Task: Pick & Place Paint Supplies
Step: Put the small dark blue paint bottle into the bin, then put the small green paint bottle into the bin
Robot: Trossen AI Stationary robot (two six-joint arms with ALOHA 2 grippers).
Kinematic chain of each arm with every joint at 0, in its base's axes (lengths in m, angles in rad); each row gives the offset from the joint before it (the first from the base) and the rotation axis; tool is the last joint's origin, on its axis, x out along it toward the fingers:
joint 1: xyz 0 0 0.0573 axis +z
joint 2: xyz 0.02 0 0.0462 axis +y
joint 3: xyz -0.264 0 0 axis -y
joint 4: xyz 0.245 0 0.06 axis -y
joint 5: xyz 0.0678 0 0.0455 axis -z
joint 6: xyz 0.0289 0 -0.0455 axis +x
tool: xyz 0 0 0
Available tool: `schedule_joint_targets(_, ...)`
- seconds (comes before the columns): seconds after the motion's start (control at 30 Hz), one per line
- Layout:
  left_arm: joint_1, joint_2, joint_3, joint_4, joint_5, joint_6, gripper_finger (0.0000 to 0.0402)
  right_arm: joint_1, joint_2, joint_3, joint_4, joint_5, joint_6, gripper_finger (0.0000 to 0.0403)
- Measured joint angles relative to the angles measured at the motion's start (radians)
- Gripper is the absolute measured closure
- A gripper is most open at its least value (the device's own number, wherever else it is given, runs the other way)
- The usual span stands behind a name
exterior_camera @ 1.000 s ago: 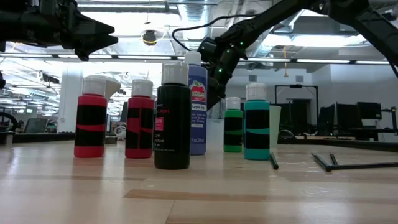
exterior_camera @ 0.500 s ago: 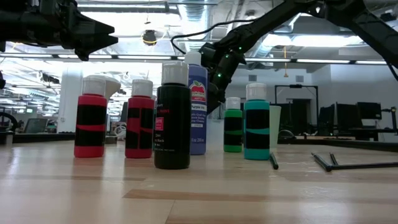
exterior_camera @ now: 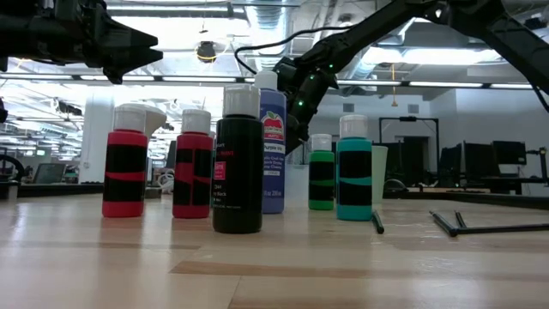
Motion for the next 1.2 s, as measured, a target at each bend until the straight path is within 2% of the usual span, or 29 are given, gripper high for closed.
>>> schedule_joint_targets(0.17,0.000,0.000,0.000,0.000,0.000,0.000,0.0225,0.003,0.000,0.000,0.003,0.000,0.000,0.0270)
schedule_joint_targets(0.3,0.000,0.000,0.000,0.000,0.000,0.000,0.0225,0.007,0.000,0.000,0.004,0.000,-0.002,0.0265)
schedule_joint_targets(0.67,0.000,0.000,0.000,0.000,0.000,0.000,0.0225,0.010,-0.006,0.003,0.022,-0.003,-0.010,0.0168)
schedule_joint_targets(0.83,0.000,0.000,0.000,0.000,0.000,-0.004,0.0225,0.011,-0.012,0.102,-0.154,-0.003,-0.007,0.0159)
schedule_joint_targets(1.03,0.000,0.000,0.000,0.000,0.000,-0.008,0.0225,0.038,-0.014,0.274,-0.499,-0.003,0.000,0.0159)
schedule_joint_targets(1.2,0.000,0.000,0.000,-0.001,0.000,-0.008,0.0225,0.099,-0.017,0.353,-0.758,-0.003,0.051,0.0159)
